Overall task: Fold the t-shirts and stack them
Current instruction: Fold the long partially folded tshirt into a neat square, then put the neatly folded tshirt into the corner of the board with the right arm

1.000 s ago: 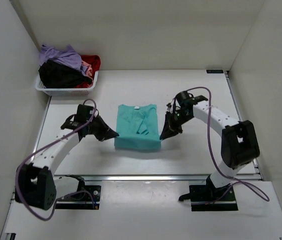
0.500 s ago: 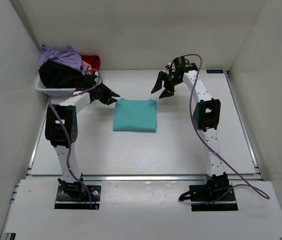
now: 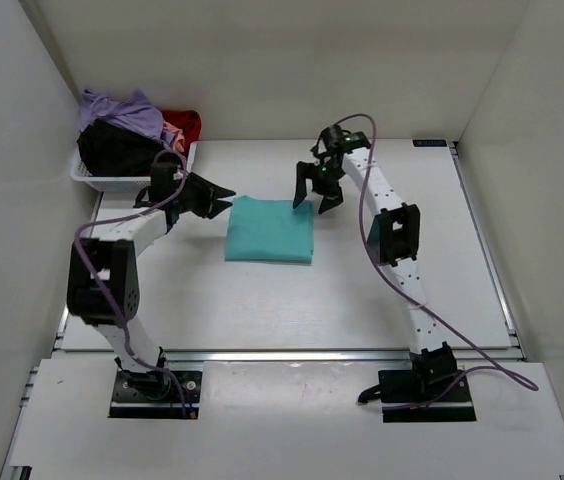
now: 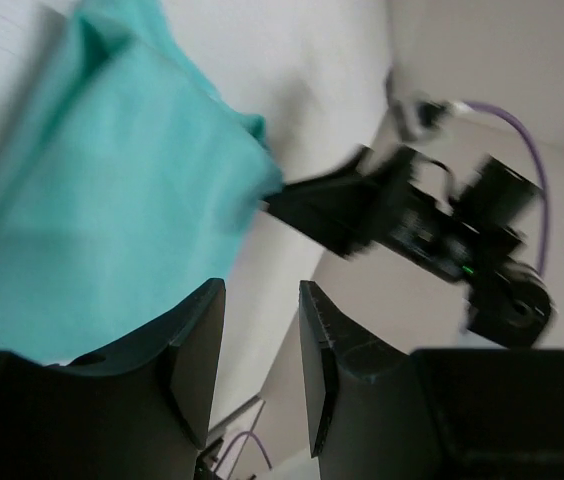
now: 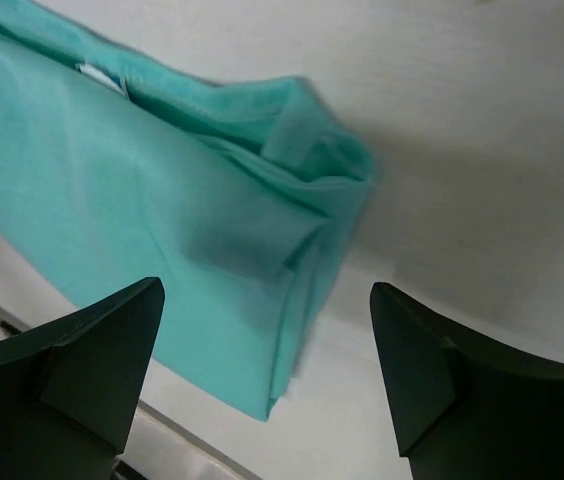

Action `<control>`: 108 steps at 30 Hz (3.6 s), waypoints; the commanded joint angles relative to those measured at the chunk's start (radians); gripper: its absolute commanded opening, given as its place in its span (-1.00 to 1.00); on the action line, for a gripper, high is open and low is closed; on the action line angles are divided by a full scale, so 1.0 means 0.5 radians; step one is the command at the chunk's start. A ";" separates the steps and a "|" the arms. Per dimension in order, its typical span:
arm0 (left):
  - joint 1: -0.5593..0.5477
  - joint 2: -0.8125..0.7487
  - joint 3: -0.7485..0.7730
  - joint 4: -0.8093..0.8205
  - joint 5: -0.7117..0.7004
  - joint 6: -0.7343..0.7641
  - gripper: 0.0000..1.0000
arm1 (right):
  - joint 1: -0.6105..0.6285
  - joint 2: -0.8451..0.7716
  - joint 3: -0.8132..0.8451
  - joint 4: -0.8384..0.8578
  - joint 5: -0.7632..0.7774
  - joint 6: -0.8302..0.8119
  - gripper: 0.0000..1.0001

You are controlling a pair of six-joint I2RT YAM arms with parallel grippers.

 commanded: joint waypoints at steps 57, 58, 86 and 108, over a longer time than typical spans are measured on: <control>-0.381 -0.840 -0.651 -0.099 0.450 0.103 -0.60 | -0.967 0.218 0.095 1.216 1.914 -1.101 -1.00; -0.393 -0.831 -0.655 -0.093 0.453 0.103 -0.59 | -0.979 0.228 0.101 1.244 1.923 -1.104 -1.00; -0.421 -0.846 -0.523 -0.105 0.318 0.036 -0.52 | -0.810 -0.471 -0.456 1.888 2.211 -1.303 0.99; -0.083 -0.599 0.478 -0.828 -0.595 0.899 -0.39 | -0.592 -3.176 -3.267 1.502 1.095 -0.507 0.51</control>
